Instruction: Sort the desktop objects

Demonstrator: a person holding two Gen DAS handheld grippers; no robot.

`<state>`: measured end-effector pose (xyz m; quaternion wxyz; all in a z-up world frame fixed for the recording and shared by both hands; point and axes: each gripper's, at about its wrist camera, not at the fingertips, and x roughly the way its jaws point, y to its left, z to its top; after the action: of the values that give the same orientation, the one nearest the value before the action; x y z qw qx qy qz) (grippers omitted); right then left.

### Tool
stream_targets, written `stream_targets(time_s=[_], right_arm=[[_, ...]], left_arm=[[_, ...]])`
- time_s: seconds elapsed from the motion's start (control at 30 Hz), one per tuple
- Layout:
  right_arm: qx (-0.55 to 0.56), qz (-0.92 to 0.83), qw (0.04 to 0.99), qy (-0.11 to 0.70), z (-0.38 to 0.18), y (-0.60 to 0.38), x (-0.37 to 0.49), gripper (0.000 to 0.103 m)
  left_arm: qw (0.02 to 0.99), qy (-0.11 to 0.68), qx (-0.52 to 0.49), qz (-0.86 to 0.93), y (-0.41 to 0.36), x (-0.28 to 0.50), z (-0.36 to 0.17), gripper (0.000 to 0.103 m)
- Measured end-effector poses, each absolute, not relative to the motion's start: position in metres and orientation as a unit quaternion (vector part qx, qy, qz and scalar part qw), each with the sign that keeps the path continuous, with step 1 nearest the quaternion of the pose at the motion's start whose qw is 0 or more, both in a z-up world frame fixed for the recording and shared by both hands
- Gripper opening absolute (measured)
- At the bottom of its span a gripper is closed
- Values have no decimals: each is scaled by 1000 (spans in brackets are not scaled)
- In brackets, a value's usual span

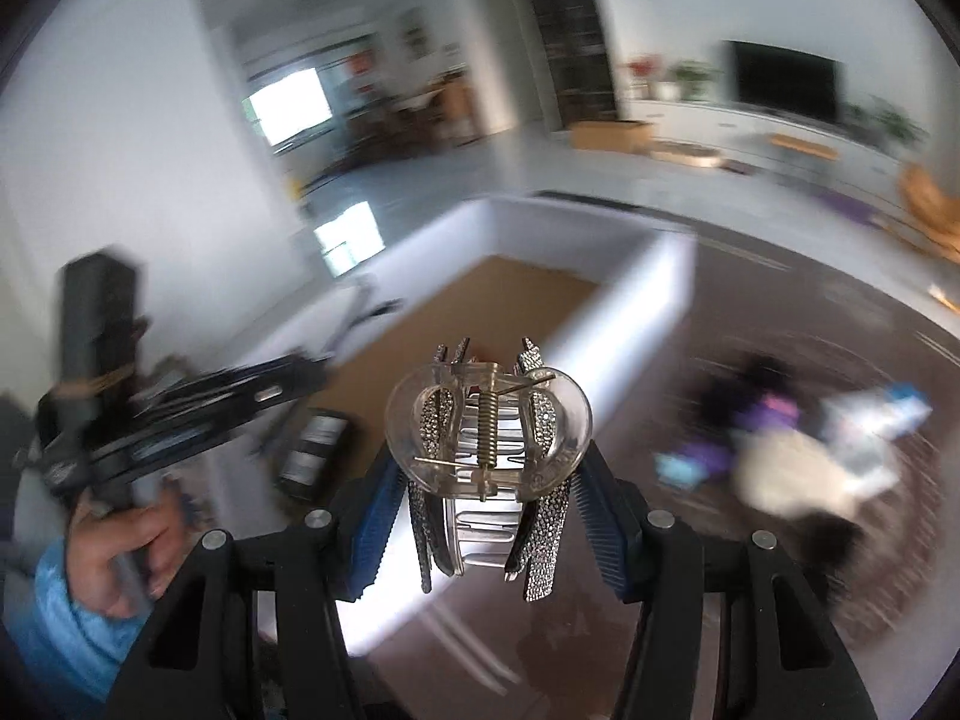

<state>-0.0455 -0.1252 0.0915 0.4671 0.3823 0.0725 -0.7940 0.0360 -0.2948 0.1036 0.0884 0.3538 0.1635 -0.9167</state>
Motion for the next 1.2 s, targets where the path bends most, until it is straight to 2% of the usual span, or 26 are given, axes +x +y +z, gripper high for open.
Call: stream_targets(time_s=[0.2, 0.23, 0.27, 0.3, 0.33, 0.43, 0.5, 0.57, 0.67, 0.77, 0.83, 0.97, 1.13, 1.2], right_arm=[[432, -740, 503, 116, 52, -212, -28, 58], [447, -730, 504, 116, 45, -218, -29, 65], [457, -725, 502, 115, 40, -222, -30, 78], [460, -726, 499, 111, 38, -221, -30, 84], [456, -730, 499, 103, 39, -217, -31, 87], [430, -750, 497, 73, 48, -185, -34, 88], [394, -784, 476, 59, 56, -154, -34, 93], [366, -819, 439, 48, 56, -112, -38, 103], [359, -865, 345, 56, 33, -39, -45, 103], [406, -879, 238, 73, -11, 33, -58, 103], [437, -876, 188, 74, -36, 73, -64, 103], [481, -866, 115, 69, -72, 133, -75, 103], [462, -880, 98, 61, -68, 144, -87, 103], [458, -882, 90, 54, -69, 145, -95, 103]], left_arm=[[138, 139, 457, -868, -339, 22, 63, 28], [151, 135, 467, -861, -342, 22, 55, 38], [160, 134, 471, -857, -344, 23, 49, 47], [164, 135, 470, -857, -343, 27, 44, 65], [168, 138, 459, -862, -341, 32, 44, 71], [174, 143, 416, -881, -331, 44, 53, 71], [161, 145, 389, -895, -314, 48, 65, 71], [138, 143, 370, -907, -295, 53, 76, 71], [80, 131, 343, -927, -246, 49, 98, 74], [1, 108, 321, -941, -183, 47, 122, 87], [-37, 93, 320, -942, -146, 45, 125, 103], [-85, 66, 370, -923, -70, 10, 87, 103], [-76, 28, 450, -889, -21, -44, 5, 103], [-69, 12, 460, -885, -12, -47, -12, 103]])
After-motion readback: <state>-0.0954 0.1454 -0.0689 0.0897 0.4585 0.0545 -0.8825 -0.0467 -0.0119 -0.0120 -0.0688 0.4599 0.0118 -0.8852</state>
